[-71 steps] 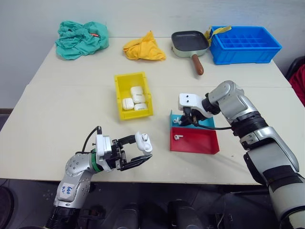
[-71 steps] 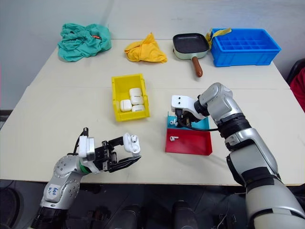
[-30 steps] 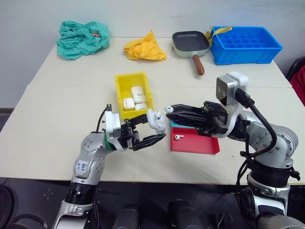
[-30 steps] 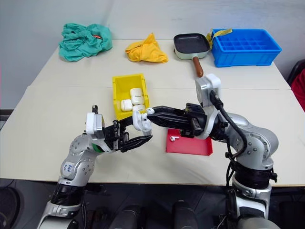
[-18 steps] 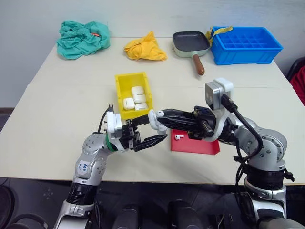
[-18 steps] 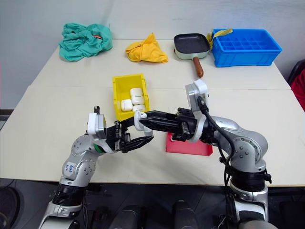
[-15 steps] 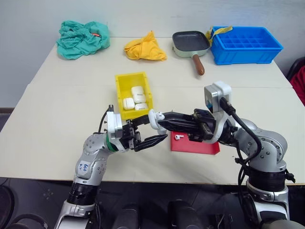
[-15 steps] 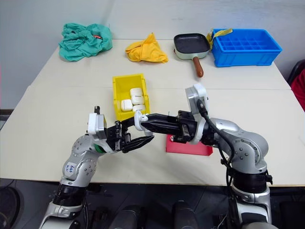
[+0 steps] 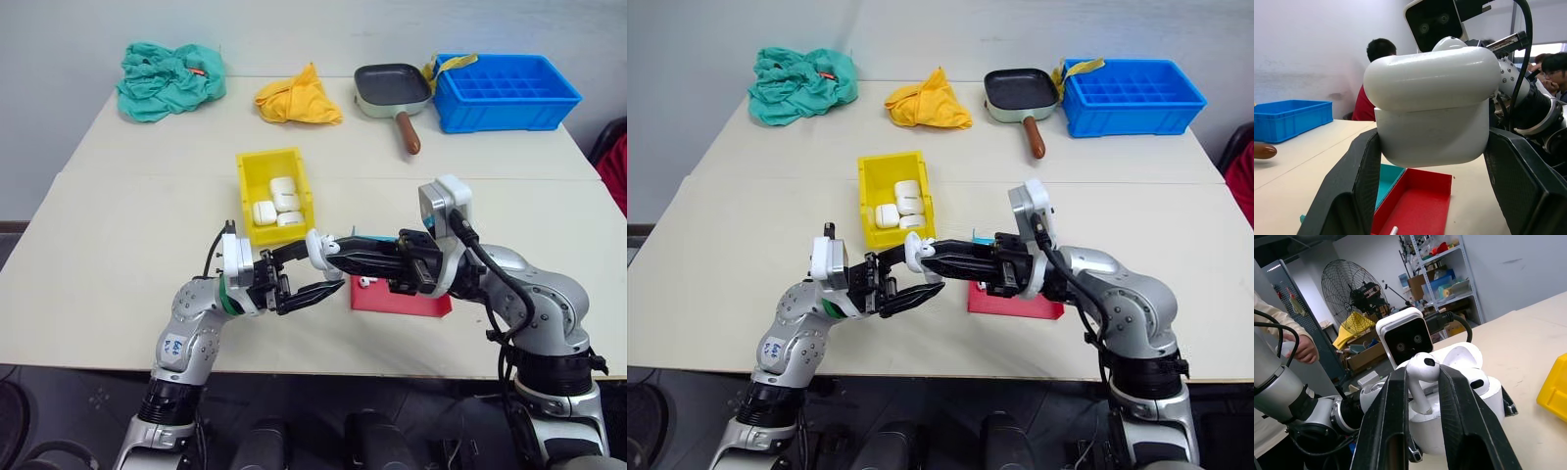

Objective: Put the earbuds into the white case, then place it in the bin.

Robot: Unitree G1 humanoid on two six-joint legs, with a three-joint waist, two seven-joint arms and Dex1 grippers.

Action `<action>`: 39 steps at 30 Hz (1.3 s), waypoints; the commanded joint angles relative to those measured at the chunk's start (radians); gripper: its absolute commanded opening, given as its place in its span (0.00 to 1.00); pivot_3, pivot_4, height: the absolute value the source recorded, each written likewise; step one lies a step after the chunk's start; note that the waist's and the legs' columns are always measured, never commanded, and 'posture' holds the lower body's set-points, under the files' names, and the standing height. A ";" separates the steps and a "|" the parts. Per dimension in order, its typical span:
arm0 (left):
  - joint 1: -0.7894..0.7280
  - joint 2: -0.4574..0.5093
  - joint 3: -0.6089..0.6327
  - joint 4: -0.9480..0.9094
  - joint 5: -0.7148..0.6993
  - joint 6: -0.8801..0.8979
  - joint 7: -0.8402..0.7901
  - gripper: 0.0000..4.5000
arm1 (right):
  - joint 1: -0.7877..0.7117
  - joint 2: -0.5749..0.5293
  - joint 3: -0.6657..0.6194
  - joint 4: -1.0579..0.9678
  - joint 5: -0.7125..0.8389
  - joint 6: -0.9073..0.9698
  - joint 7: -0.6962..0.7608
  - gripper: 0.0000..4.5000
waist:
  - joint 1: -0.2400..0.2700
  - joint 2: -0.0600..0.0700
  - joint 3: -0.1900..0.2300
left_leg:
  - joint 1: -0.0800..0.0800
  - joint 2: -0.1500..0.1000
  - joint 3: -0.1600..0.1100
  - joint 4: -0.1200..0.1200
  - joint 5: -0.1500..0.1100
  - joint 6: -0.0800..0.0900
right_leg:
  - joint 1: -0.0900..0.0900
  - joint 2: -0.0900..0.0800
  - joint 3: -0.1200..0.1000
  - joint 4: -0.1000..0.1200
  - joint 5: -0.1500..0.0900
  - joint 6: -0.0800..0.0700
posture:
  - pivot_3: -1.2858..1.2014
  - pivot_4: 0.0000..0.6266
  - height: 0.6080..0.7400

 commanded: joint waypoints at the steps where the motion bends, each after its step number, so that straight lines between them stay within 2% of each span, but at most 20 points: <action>1: -0.010 -0.009 0.001 -0.052 -0.014 -0.018 0.004 0.61 | 0.016 -0.028 0.026 0.002 -0.012 0.008 0.006 0.10 | 0.001 0.000 0.000 | 0.000 0.000 0.000 0.000 0.000 0.000 | 0.000 0.000 0.000 0.000 0.000 0.000 | 0.52 0.24 1.00; 5: -0.011 -0.012 0.002 -0.054 -0.012 -0.020 0.005 0.61 | 0.013 -0.041 0.027 0.012 0.010 0.026 0.003 0.10 | 0.000 0.000 0.000 | 0.000 0.000 0.000 0.000 0.000 0.000 | 0.000 0.000 0.000 0.000 0.000 0.000 | 0.52 0.24 1.00; 9: -0.012 -0.017 0.002 -0.054 -0.011 -0.023 0.006 0.61 | 0.008 -0.038 0.014 0.012 -0.006 -0.012 -0.009 0.40 | 0.001 0.000 0.000 | 0.000 0.000 0.000 0.000 0.000 0.000 | 0.000 0.000 0.000 0.000 0.000 0.000 | 0.52 0.24 1.00; 10: -0.012 -0.018 0.002 -0.054 -0.010 -0.023 0.007 0.61 | 0.006 -0.035 0.006 0.011 -0.008 -0.026 -0.008 0.45 | 0.001 0.000 0.000 | 0.000 0.000 0.000 0.000 0.000 0.000 | 0.000 0.000 0.000 0.000 0.000 0.000 | 0.52 0.24 1.00; 11: -0.009 -0.018 0.001 -0.053 -0.008 -0.026 0.006 0.61 | 0.005 -0.034 -0.004 0.011 -0.004 -0.035 -0.012 0.55 | 0.001 0.000 0.000 | 0.000 0.000 0.000 0.000 0.000 0.000 | 0.000 0.000 0.000 0.000 0.000 0.000 | 0.52 0.24 1.00; 13: -0.003 -0.015 0.005 -0.048 -0.005 -0.030 0.004 0.61 | 0.004 -0.047 -0.043 0.001 0.046 -0.019 -0.015 0.67 | 0.001 0.000 0.000 | 0.000 0.000 0.000 0.000 0.000 0.000 | 0.000 0.000 0.000 -0.001 0.000 0.000 | 0.52 0.24 1.00; 16: 0.011 0.001 0.018 -0.036 0.000 -0.031 0.001 0.61 | 0.034 -0.108 -0.134 -0.031 0.166 0.045 -0.023 0.67 | 0.012 -0.001 0.000 | 0.000 0.000 0.000 0.000 0.000 0.000 | 0.000 0.000 0.000 -0.001 0.000 0.000 | 0.52 0.24 1.00; 19: 0.033 0.032 0.029 -0.019 0.014 -0.037 -0.016 0.61 | 0.122 -0.219 -0.242 -0.059 0.272 0.116 -0.029 0.67 | 0.026 -0.001 0.000 | 0.000 0.000 -0.001 0.000 0.000 0.001 | 0.001 0.000 -0.001 -0.002 0.000 0.000 | 0.52 0.24 1.00; 22: 0.033 0.071 0.026 0.002 0.058 -0.044 -0.009 0.61 | 0.219 -0.306 -0.322 -0.064 0.268 0.115 -0.033 0.67 | 0.035 -0.002 0.001 | 0.000 0.000 -0.001 -0.001 -0.001 0.001 | 0.003 0.000 -0.001 -0.006 0.000 0.000 | 0.52 0.24 1.00; 26: -0.012 0.133 -0.023 0.041 0.220 -0.086 0.020 0.61 | 0.282 -0.334 -0.329 -0.109 0.122 -0.020 -0.022 0.48 | 0.036 -0.002 0.001 | 0.000 0.000 0.000 0.000 0.000 0.002 | 0.004 0.000 -0.001 -0.007 0.000 0.000 | 0.52 0.24 1.00; 28: -0.038 0.161 -0.057 0.041 0.283 -0.082 0.030 0.61 | 0.259 -0.337 -0.274 -0.158 0.063 -0.070 -0.018 0.29 | 0.034 -0.002 0.001 | 0.000 0.000 0.002 -0.001 0.000 0.001 | 0.004 0.001 0.000 -0.007 0.000 0.001 | 0.52 0.24 1.00; 32: -0.092 0.175 -0.115 -0.009 0.333 0.000 0.062 0.61 | 0.173 -0.323 -0.116 -0.241 -0.045 -0.140 -0.007 0.00 | 0.027 -0.002 0.002 | 0.001 0.001 0.002 -0.001 0.000 0.001 | 0.003 0.001 0.001 -0.006 0.000 0.001 | 0.52 0.24 1.00; 34: -0.106 0.175 -0.128 -0.026 0.338 0.027 0.074 0.61 | 0.122 -0.308 -0.063 -0.255 -0.051 -0.135 -0.021 0.00 | 0.026 -0.003 0.002 | 0.000 0.001 0.001 -0.001 0.000 0.001 | 0.002 0.001 0.000 -0.006 0.000 0.001 | 0.52 0.24 1.00; 39: -0.127 0.177 -0.150 -0.055 0.338 0.077 0.080 0.61 | -0.052 -0.243 0.144 -0.217 -0.203 -0.137 -0.073 0.00 | 0.023 -0.004 0.002 | 0.000 0.001 0.000 -0.001 0.000 0.001 | 0.002 0.001 0.000 -0.007 0.000 0.001 | 0.52 0.24 1.00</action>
